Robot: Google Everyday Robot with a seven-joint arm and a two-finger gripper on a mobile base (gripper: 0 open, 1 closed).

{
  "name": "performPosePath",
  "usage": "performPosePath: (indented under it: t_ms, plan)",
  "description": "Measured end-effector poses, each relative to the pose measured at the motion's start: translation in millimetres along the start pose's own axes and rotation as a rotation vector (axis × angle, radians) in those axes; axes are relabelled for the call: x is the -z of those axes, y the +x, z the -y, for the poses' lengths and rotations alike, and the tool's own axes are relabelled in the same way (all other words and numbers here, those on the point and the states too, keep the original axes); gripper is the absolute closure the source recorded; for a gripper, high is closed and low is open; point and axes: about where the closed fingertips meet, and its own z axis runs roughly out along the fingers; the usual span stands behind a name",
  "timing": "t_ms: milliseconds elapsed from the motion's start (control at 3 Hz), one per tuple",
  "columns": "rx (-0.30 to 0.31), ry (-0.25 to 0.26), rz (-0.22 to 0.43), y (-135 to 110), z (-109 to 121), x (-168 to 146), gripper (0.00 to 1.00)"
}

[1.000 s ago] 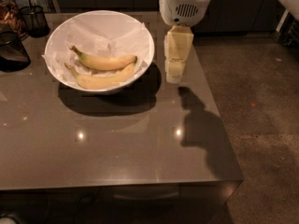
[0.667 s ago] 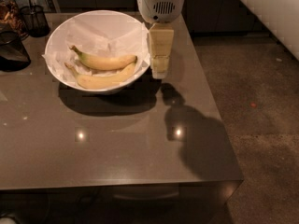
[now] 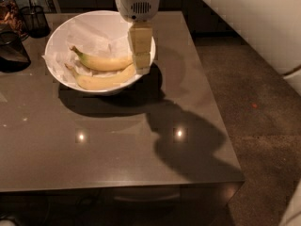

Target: Pick banana from white bowl

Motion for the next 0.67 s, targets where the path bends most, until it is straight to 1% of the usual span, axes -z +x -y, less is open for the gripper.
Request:
performPosePath:
  t_ms: [333,667]
  plan:
    - [0.039,-0.006,0.019,-15,16,-7,0.02]
    - [0.067,-0.035,0.038,-27,27,-19,0.18]
